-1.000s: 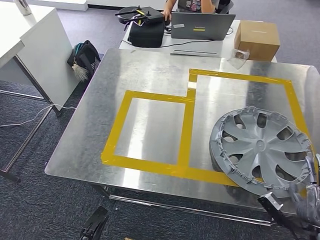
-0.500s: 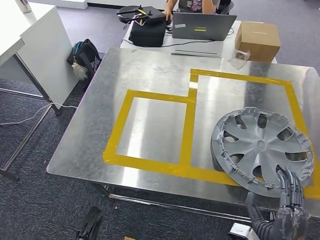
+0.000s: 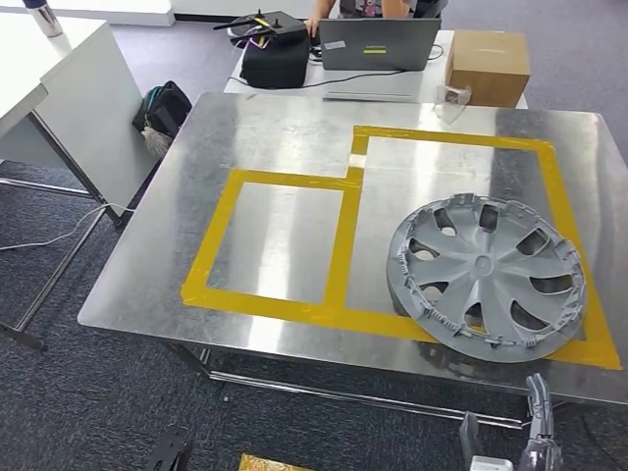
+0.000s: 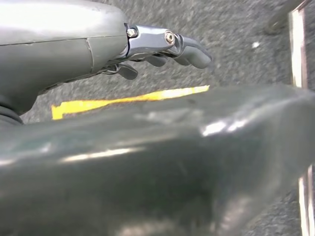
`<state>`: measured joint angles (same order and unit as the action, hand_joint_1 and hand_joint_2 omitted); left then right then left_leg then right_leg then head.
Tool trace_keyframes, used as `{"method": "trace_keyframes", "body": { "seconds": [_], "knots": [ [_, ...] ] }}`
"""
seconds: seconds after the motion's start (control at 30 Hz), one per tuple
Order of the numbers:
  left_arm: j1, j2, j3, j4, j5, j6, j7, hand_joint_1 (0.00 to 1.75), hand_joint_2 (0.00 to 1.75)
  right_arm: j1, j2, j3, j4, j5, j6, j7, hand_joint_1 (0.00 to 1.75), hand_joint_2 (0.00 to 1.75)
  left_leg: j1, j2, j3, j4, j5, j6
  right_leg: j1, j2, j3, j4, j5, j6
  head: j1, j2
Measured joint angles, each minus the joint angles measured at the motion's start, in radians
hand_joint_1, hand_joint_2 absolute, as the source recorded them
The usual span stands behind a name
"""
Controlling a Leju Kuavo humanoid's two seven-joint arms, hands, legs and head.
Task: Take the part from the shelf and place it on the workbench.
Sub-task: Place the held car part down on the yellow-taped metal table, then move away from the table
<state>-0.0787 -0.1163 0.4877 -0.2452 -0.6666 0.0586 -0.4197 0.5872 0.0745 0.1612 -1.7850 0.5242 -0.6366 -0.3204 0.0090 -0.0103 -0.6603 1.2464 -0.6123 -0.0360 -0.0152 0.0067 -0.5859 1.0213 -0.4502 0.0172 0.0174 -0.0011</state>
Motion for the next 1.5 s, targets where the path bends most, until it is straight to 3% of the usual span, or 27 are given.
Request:
{"method": "trace_keyframes", "body": {
  "seconds": [0.07,0.13,0.2,0.23,0.33,0.4,0.47,0.5,0.53,0.57,0.63,0.7,0.73,0.77,0.83,0.9,0.97,1.0,1.03,1.07,1.1,1.17,1.2,1.27,1.33,1.4,1.5],
  "knots": [
    [0.006,0.002,0.005,0.002,-0.001,0.002,-0.001,0.0,0.0,0.001,0.02,-0.024,0.026,-0.054,0.049,-0.041,0.0,0.0,-0.001,0.0,0.016,0.02,0.01,0.006,0.006,-0.001,-0.022,0.0,0.017,-0.001,0.0,0.0],
    [0.011,0.007,0.01,0.002,-0.001,0.004,-0.004,0.0,0.0,-0.002,0.049,-0.064,0.063,-0.087,0.11,-0.085,0.0,0.0,-0.004,0.0,0.102,-0.095,0.063,0.018,0.009,0.0,-0.04,0.001,0.034,0.002,0.0,0.0],
    [0.012,0.01,0.015,0.002,-0.003,0.005,-0.011,0.0,0.0,-0.017,0.089,-0.128,0.12,-0.093,0.193,-0.125,0.0,0.0,-0.01,0.0,0.194,-0.236,0.083,0.028,0.013,0.0,-0.051,0.001,0.05,0.01,0.001,0.0],
    [0.013,0.012,0.018,0.003,-0.003,0.006,-0.016,0.0,0.0,-0.029,0.113,-0.17,0.156,-0.093,0.237,-0.141,0.0,0.0,-0.013,-0.001,0.216,-0.275,0.082,0.031,0.013,-0.001,-0.053,0.0,0.058,0.015,0.0,0.0],
    [0.026,0.013,0.03,0.007,-0.006,0.012,-0.025,0.0,0.0,-0.065,0.175,-0.296,0.278,-0.104,0.301,-0.16,0.0,0.0,-0.017,0.001,0.207,-0.292,0.098,0.044,0.009,-0.002,-0.058,-0.006,0.074,0.032,-0.005,0.0],
    [0.039,0.015,0.037,0.01,-0.009,0.019,-0.028,0.0,0.0,-0.076,0.201,-0.356,0.353,-0.084,0.284,-0.153,0.0,0.0,-0.015,0.005,0.184,-0.296,0.122,0.057,0.007,-0.001,-0.08,0.039,0.014,0.041,-0.002,0.0],
    [0.049,0.017,0.043,0.01,-0.012,0.024,-0.03,0.0,0.0,-0.086,0.217,-0.398,0.412,-0.04,0.254,-0.142,0.0,0.0,-0.015,0.007,0.157,-0.295,0.144,0.064,0.006,-0.002,-0.112,0.157,-0.091,0.046,0.003,0.0],
    [0.052,0.017,0.047,0.011,-0.014,0.025,-0.03,0.0,0.0,-0.092,0.223,-0.412,0.435,-0.021,0.244,-0.136,0.0,0.0,-0.017,0.008,0.143,-0.294,0.155,0.065,0.006,-0.002,-0.121,0.221,-0.124,0.048,0.003,0.0],
    [0.054,0.017,0.05,0.012,-0.016,0.025,-0.03,0.0,0.0,-0.097,0.229,-0.425,0.455,-0.009,0.238,-0.128,0.0,0.0,-0.019,0.009,0.129,-0.293,0.166,0.065,0.007,-0.001,-0.118,0.262,-0.132,0.048,0.002,0.0],
    [0.056,0.016,0.054,0.013,-0.018,0.025,-0.03,0.0,0.0,-0.103,0.234,-0.437,0.474,-0.002,0.237,-0.119,0.0,0.0,-0.02,0.01,0.115,-0.292,0.176,0.064,0.007,-0.001,-0.099,0.272,-0.12,0.047,0.002,0.0],
    [0.06,0.015,0.059,0.014,-0.023,0.025,-0.031,0.0,0.0,-0.115,0.242,-0.461,0.51,-0.005,0.251,-0.096,0.0,0.0,-0.021,0.01,0.091,-0.287,0.194,0.061,0.009,-0.001,-0.006,0.18,-0.067,0.043,0.002,0.0],
    [0.062,0.014,0.063,0.015,-0.028,0.025,-0.035,0.0,0.0,-0.136,0.248,-0.488,0.552,-0.038,0.287,-0.075,0.0,0.0,-0.023,0.01,0.078,-0.281,0.208,0.053,0.011,-0.001,0.108,0.024,-0.065,0.037,0.001,0.0],
    [0.062,0.014,0.065,0.015,-0.03,0.025,-0.036,0.0,0.0,-0.149,0.251,-0.503,0.575,-0.062,0.307,-0.069,0.0,0.0,-0.024,0.01,0.075,-0.279,0.215,0.048,0.013,-0.001,0.14,-0.03,-0.075,0.034,0.001,0.0],
    [0.062,0.014,0.068,0.015,-0.031,0.025,-0.038,0.0,0.0,-0.159,0.254,-0.518,0.597,-0.083,0.324,-0.065,0.0,0.0,-0.024,0.01,0.073,-0.278,0.223,0.043,0.016,-0.001,0.153,-0.056,-0.085,0.029,0.0,0.0],
    [0.064,0.014,0.074,0.016,-0.032,0.026,-0.039,0.0,0.0,-0.171,0.26,-0.544,0.632,-0.107,0.34,-0.062,0.0,0.0,-0.021,0.01,0.068,-0.277,0.232,0.031,0.016,-0.003,0.14,-0.061,-0.074,0.014,0.001,0.0],
    [0.069,0.014,0.08,0.016,-0.032,0.027,-0.039,0.0,0.0,-0.18,0.265,-0.561,0.657,-0.12,0.354,-0.055,0.0,0.0,-0.019,0.008,0.048,-0.238,0.181,0.018,0.014,-0.007,0.118,-0.062,-0.052,-0.004,-0.003,0.0],
    [0.071,0.013,0.083,0.016,-0.036,0.029,-0.039,0.0,0.0,-0.197,0.268,-0.58,0.69,-0.138,0.39,-0.037,0.0,0.0,-0.014,0.008,0.011,-0.123,0.074,0.005,0.012,-0.011,0.088,-0.061,-0.027,-0.012,-0.009,0.0],
    [0.071,0.012,0.085,0.017,-0.039,0.029,-0.039,0.0,0.0,-0.208,0.269,-0.594,0.715,-0.141,0.415,-0.025,0.0,0.0,-0.011,0.008,-0.005,-0.055,0.033,-0.001,0.012,-0.015,0.075,-0.061,-0.015,-0.013,-0.01,0.0],
    [0.071,0.012,0.086,0.017,-0.043,0.03,-0.04,0.0,0.0,-0.222,0.27,-0.611,0.744,-0.135,0.438,-0.012,0.0,0.0,-0.008,0.008,-0.012,-0.004,0.019,-0.005,0.012,-0.021,0.062,-0.06,-0.004,-0.012,-0.01,0.0],
    [0.071,0.011,0.088,0.017,-0.048,0.031,-0.04,0.0,0.0,-0.239,0.27,-0.633,0.782,-0.121,0.457,0.001,0.0,0.0,-0.004,0.008,-0.005,0.02,0.03,-0.009,0.012,-0.028,0.049,-0.059,0.007,-0.01,-0.01,0.0],
    [0.071,0.011,0.088,0.017,-0.053,0.034,-0.041,0.0,0.0,-0.259,0.27,-0.657,0.823,-0.099,0.466,0.016,0.0,0.0,0.0,0.01,0.019,0.006,0.058,-0.012,0.011,-0.035,0.037,-0.057,0.017,-0.006,-0.009,0.0],
    [0.068,0.009,0.089,0.017,-0.063,0.042,-0.044,0.0,0.0,-0.306,0.267,-0.713,0.922,-0.042,0.46,0.054,0.0,0.0,0.007,0.034,0.119,-0.121,0.111,-0.02,0.01,-0.052,0.013,-0.049,0.033,0.005,-0.011,0.0],
    [0.063,0.009,0.09,0.017,-0.067,0.047,-0.047,0.0,0.0,-0.329,0.264,-0.74,0.975,-0.011,0.449,0.075,0.0,0.0,0.008,0.05,0.174,-0.202,0.117,-0.02,0.01,-0.061,0.004,-0.042,0.038,0.011,-0.011,0.0],
    [0.051,0.006,0.092,0.017,-0.072,0.054,-0.052,0.0,0.0,-0.374,0.251,-0.787,1.081,0.04,0.428,0.108,0.0,0.0,0.004,0.071,0.228,-0.299,0.106,-0.007,0.012,-0.082,-0.007,-0.033,0.05,0.024,-0.013,0.0],
    [0.046,0.006,0.098,0.017,-0.072,0.055,-0.054,0.0,0.0,-0.413,0.238,-0.825,1.174,0.063,0.418,0.121,0.0,0.0,-0.002,0.058,0.214,-0.309,0.111,0.018,0.006,-0.096,-0.01,-0.032,0.06,0.038,-0.012,0.0],
    [0.047,0.008,0.104,0.017,-0.072,0.055,-0.055,0.0,0.0,-0.437,0.228,-0.854,1.244,0.071,0.414,0.125,0.0,0.0,-0.004,0.044,0.195,-0.309,0.13,0.038,0.0,-0.069,-0.025,-0.003,0.018,0.049,-0.012,0.0],
    [0.04,0.011,0.111,0.017,-0.069,0.05,-0.069,0.0,0.0,-0.459,0.216,-0.884,1.322,0.091,0.411,0.123,0.0,0.0,-0.01,0.015,0.152,-0.309,0.166,0.055,0.004,-0.014,-0.076,0.177,-0.129,0.048,-0.009,0.0]
  ]
}}
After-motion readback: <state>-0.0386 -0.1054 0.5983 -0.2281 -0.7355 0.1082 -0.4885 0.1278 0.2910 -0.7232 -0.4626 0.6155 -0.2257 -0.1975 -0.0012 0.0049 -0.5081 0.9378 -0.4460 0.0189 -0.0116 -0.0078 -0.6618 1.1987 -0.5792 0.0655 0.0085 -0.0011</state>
